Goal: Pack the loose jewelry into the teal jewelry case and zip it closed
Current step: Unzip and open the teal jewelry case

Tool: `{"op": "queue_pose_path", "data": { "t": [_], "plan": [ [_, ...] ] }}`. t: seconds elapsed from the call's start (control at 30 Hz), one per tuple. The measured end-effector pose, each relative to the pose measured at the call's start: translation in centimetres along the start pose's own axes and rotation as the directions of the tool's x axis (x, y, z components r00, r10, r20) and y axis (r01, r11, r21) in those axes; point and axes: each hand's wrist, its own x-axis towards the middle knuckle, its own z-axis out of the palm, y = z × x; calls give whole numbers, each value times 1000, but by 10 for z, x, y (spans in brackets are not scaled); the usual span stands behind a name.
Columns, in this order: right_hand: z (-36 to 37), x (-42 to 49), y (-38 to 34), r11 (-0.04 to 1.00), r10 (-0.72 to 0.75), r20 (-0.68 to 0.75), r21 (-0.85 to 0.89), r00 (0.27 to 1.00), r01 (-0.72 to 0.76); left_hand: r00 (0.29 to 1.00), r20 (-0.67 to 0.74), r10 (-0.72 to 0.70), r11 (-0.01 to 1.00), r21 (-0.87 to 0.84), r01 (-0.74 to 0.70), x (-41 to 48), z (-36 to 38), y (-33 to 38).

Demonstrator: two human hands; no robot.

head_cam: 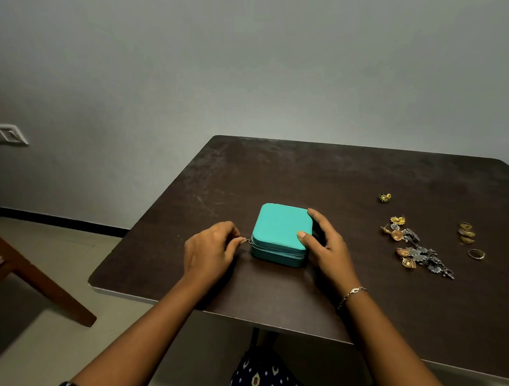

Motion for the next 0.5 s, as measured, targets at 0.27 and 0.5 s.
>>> {"op": "queue_pose_path", "data": {
  "t": [0.27,0.5],
  "plan": [
    [0,-1,-7,999,-14,28,-30,1000,15,999,16,49,998,-25,-49,-3,4,-9],
    [-1,0,-6,998,-5,54,-68,999,9,997,13,74,997,-25,-74,0,5,-10]
  ]
}}
